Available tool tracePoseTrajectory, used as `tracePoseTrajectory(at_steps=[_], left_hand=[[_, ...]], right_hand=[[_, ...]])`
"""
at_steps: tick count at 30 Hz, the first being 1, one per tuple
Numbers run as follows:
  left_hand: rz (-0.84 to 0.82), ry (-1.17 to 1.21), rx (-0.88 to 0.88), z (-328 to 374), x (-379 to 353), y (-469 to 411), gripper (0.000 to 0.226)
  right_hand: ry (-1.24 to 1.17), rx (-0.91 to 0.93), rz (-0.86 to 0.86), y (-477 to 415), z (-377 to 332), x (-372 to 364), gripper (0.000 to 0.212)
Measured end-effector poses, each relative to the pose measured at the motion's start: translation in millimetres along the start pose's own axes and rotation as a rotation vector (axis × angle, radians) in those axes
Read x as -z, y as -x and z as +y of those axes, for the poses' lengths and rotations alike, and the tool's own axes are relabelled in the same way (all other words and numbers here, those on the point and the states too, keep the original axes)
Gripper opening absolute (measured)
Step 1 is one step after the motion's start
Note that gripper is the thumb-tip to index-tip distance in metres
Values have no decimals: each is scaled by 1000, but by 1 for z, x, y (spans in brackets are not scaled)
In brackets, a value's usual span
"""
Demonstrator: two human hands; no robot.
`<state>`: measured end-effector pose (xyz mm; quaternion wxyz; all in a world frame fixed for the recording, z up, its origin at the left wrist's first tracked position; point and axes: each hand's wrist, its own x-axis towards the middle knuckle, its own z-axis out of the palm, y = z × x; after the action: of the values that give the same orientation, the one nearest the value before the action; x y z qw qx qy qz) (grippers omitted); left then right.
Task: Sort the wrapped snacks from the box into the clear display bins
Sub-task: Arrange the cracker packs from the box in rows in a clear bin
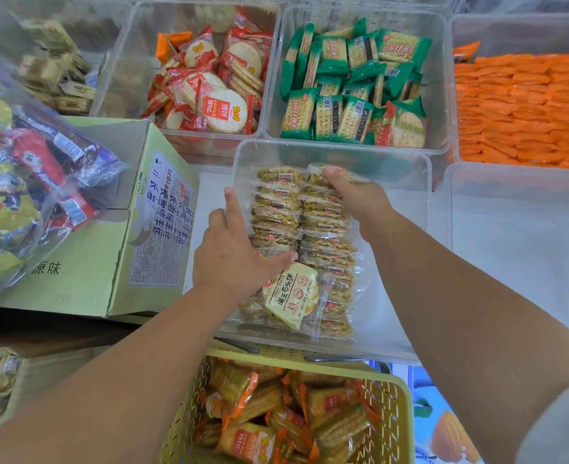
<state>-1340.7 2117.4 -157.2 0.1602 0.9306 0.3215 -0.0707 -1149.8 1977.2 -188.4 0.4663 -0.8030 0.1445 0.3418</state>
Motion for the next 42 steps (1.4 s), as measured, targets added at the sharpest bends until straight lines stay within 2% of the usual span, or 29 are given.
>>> tracePoseTrajectory(at_steps=[3, 6, 8, 13, 15, 17, 19, 23, 30, 33, 37, 39, 42], left_hand=[[3, -2, 0, 0, 0, 0, 144], [9, -6, -2, 1, 0, 1, 144], [7, 0, -6, 1, 0, 1, 144], [11, 7, -16, 0, -1, 1, 144], [23, -3, -17, -1, -1, 1, 145], [28, -13, -16, -1, -2, 1, 145], [27, -14, -17, -2, -2, 0, 145], [22, -2, -24, -3, -3, 0, 145], [32, -27, -29, -2, -4, 0, 146], [36, -29, -20, -2, -5, -1, 146], [37, -15, -15, -3, -4, 0, 145], [31, 0, -20, -4, -3, 0, 145], [19, 16, -19, -5, -2, 0, 144]], right_hand=[[19, -4, 79, 0, -2, -3, 118], [186, 40, 159, 2, 0, -4, 97], [267, 38, 201, 3, 3, -6, 91], [283, 47, 210, -4, 4, -5, 119], [306, 58, 218, -3, 2, -6, 110], [319, 91, 216, -1, -2, -9, 90], [268, 93, 156, 3, -4, -12, 95], [191, 95, 22, 4, 5, -7, 123], [241, 221, 129, 9, 17, -17, 104], [261, 215, 206, 15, 14, -22, 109], [138, 174, 160, 29, 11, -12, 115], [11, 152, 120, 40, 18, -1, 104], [-118, -26, 49, 56, 46, 10, 82]])
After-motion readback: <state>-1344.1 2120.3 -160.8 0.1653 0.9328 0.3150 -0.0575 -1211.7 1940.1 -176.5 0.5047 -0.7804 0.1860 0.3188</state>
